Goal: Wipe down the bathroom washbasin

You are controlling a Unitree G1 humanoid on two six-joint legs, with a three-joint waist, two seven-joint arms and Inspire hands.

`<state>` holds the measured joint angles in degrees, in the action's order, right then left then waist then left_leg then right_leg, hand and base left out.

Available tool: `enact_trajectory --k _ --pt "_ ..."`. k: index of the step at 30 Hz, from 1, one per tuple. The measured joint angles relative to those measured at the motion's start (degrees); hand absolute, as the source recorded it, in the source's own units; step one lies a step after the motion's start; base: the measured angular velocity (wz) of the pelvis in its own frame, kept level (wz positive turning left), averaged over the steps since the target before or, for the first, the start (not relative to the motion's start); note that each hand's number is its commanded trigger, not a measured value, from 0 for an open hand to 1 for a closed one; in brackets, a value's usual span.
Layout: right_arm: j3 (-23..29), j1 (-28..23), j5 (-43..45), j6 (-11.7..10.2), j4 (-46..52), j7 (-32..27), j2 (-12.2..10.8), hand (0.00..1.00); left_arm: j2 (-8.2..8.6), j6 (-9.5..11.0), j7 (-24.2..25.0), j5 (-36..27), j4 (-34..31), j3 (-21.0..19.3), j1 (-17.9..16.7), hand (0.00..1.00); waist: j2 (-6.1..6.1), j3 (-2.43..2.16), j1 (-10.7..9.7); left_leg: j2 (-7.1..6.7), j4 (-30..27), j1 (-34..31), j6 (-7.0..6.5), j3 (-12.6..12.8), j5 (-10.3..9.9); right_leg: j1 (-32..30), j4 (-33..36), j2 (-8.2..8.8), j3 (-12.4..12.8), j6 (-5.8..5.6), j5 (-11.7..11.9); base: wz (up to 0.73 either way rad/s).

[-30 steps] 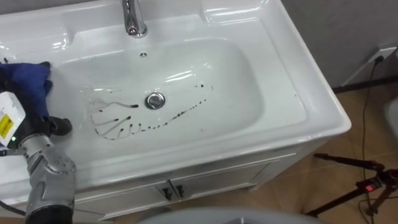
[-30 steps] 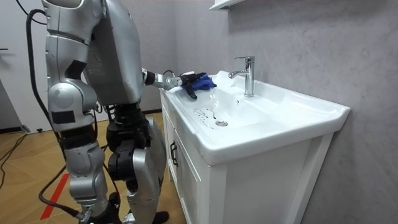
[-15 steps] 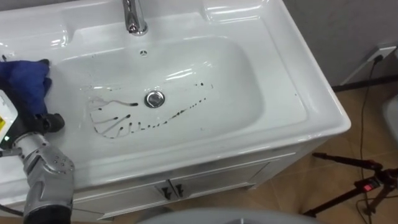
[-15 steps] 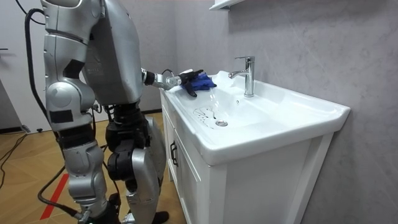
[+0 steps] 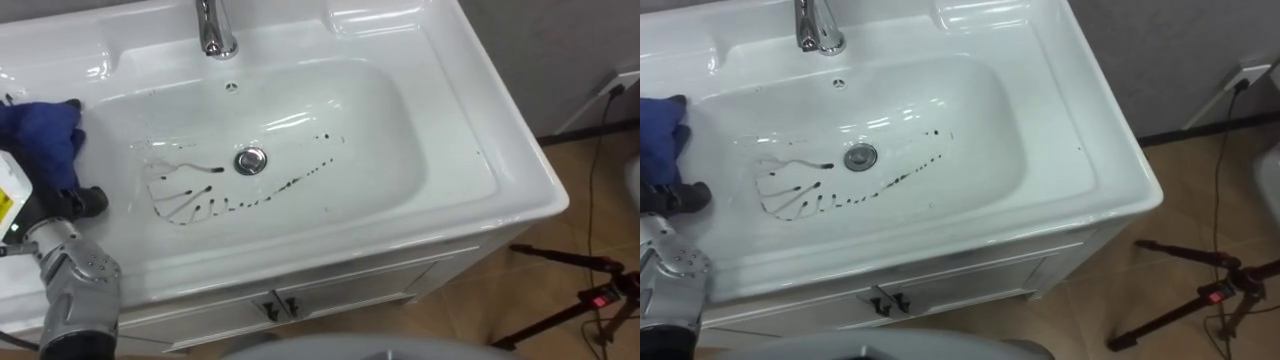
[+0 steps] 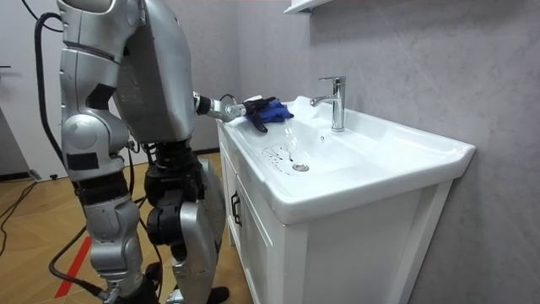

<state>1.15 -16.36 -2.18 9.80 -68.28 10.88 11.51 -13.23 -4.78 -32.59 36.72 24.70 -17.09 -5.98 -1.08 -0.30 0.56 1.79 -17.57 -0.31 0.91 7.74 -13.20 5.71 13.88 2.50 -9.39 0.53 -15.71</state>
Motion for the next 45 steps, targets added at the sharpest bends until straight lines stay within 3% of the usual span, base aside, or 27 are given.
enact_trajectory --k 2,3,5,12,16,21,26,39,45 --pt "0.0 0.0 0.02 0.28 0.0 0.27 0.09 0.0 0.0 -0.21 0.79 -0.06 0.06 0.03 -0.01 0.0 0.1 -0.03 0.01 0.0 -0.02 0.0 0.0 0.01 0.0 -0.01 0.01 0.01 -0.04 0.0 0.0 0.0" --pt "0.0 0.0 0.02 0.28 -0.01 0.33 0.12 0.0 0.0 -0.24 0.82 -0.06 0.08 0.05 -0.01 0.09 0.12 -0.04 0.01 0.0 -0.03 0.0 0.0 0.01 0.0 -0.01 0.01 0.01 -0.04 0.0 0.0 0.0" --pt "0.01 0.0 0.0 0.29 -0.02 0.42 0.16 0.0 0.0 -0.45 1.07 -0.06 0.17 0.08 -0.02 1.0 0.13 -0.07 -0.01 0.01 -0.15 0.01 0.0 0.01 0.0 0.06 0.03 0.02 -0.1 0.0 0.0 0.0" --pt "0.01 0.0 0.0 1.16 0.3 0.16 0.17 0.0 0.0 -0.69 1.68 -0.07 1.04 0.08 0.02 1.0 0.07 -0.05 -0.08 0.05 -0.55 0.02 -0.01 0.04 0.0 0.2 0.18 0.04 -0.1 0.0 0.0 0.0" --pt "-0.05 -0.01 0.0 2.31 1.39 -0.01 0.18 0.0 -1.76 -0.89 1.7 -0.08 2.56 0.08 0.78 1.0 0.45 -0.09 -0.02 0.08 -0.52 0.72 0.0 0.29 0.0 0.36 0.92 0.19 0.0 0.12 -0.2 -0.02" --pt "-0.01 0.01 0.09 3.45 2.01 -0.34 0.23 0.0 -3.53 -1.52 1.73 -0.14 3.42 0.03 1.48 1.0 0.07 -0.34 -0.15 -0.17 -0.21 1.04 -0.02 0.19 0.05 0.59 1.01 0.43 -0.11 0.02 -0.3 0.0" --pt "0.01 0.44 -0.02 5.14 1.96 -0.75 0.2 0.0 -4.0 -2.3 1.74 -2.46 3.38 -0.28 2.18 1.0 -0.39 -0.64 -0.17 -0.41 -0.17 1.06 -0.05 0.25 0.04 0.55 1.01 0.68 -0.05 -0.17 -0.36 0.0" --pt "-0.63 0.6 0.4 6.9 3.83 -1.45 0.01 0.0 -3.62 -3.79 1.89 -3.61 1.36 -0.02 1.65 1.0 -0.26 -0.68 -0.13 -0.45 0.19 1.09 -0.05 0.32 0.05 0.49 0.73 0.64 -0.02 -0.19 -0.37 0.0" --pt "-2.17 0.51 0.49 6.99 4.19 -1.38 0.11 0.0 -3.48 -4.04 3.43 -3.65 1.21 0.47 0.75 1.0 0.58 -0.66 -0.29 -0.52 0.44 2.05 -0.05 0.32 0.05 1.56 0.36 0.64 -0.03 -0.23 -0.39 0.0"
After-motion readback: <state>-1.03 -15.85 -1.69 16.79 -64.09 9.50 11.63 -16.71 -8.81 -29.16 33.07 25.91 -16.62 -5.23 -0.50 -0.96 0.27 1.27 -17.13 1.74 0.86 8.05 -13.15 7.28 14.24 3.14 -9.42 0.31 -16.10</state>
